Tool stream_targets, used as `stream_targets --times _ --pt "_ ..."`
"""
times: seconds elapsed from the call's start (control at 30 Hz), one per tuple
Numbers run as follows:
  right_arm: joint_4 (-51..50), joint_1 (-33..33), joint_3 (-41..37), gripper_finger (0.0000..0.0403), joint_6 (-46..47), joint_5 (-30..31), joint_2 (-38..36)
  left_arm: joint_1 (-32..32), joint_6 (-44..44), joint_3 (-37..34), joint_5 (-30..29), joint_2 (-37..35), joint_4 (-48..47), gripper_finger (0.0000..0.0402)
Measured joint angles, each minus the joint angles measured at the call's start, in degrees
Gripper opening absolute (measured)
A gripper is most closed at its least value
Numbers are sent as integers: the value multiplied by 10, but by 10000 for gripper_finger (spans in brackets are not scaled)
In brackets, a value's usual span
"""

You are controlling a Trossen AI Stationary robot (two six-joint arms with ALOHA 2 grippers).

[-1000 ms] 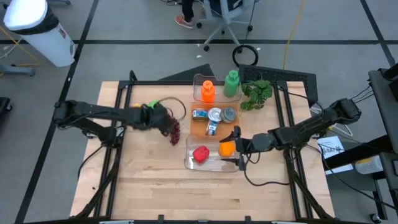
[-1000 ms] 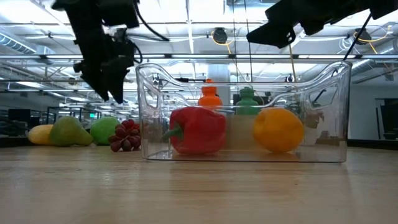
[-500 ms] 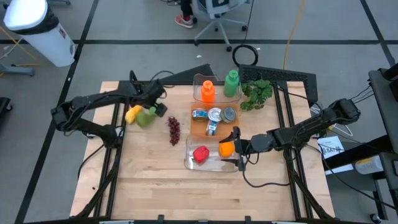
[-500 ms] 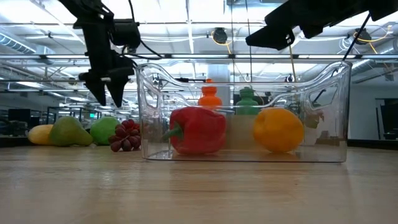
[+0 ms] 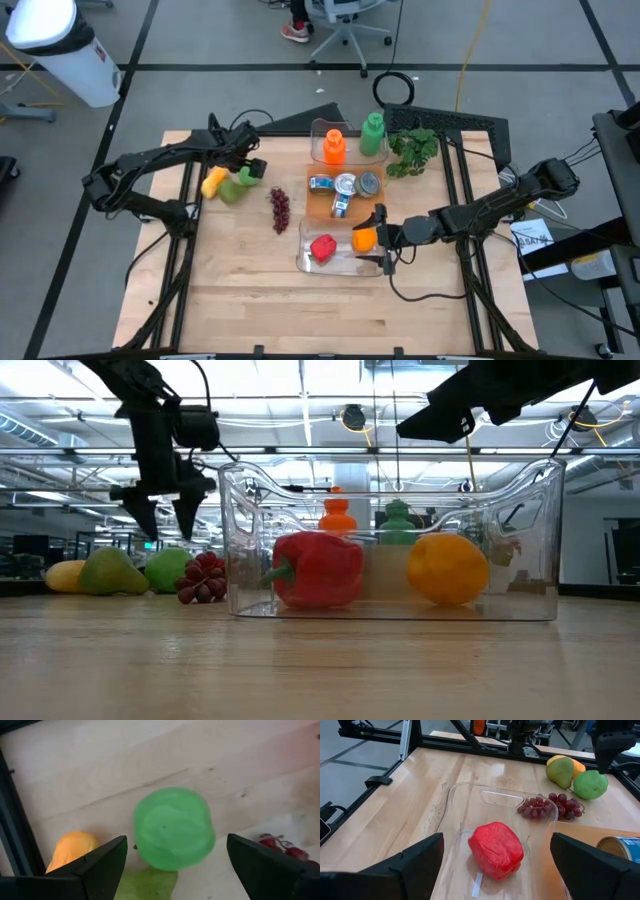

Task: Pick & Place Food Item
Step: Put the green apple into the bottom transparent bin

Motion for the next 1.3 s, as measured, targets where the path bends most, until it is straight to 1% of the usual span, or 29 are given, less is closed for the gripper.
stream_targets --times 0.13,0.37,0.53,0.7,0.83,0.9,1.0,1.07,1.17,1.3 --pt "0 0 0 345 0 0 0 8 -2 -24 3 0 34 350" --pt "0 0 0 345 0 0 0 7 -10 -66 40 0 110 349" --pt "0 0 0 345 0 0 0 1 -14 -95 37 0 131 349" --pt "0 0 0 345 0 0 0 -9 12 -122 31 -1 151 349" --pt "0 0 0 345 0 0 0 -10 31 -125 19 -1 150 342" --pt "0 0 0 345 0 0 0 -10 45 -125 17 -1 150 323" --pt "0 0 0 345 0 0 0 -12 50 -119 16 0 151 279" --pt "0 0 0 345 0 0 0 -20 64 -111 28 -3 160 276" --pt "0 0 0 345 0 0 0 -39 88 -90 63 -32 193 276" --pt "0 0 0 345 0 0 0 -86 117 -66 113 -76 230 276"
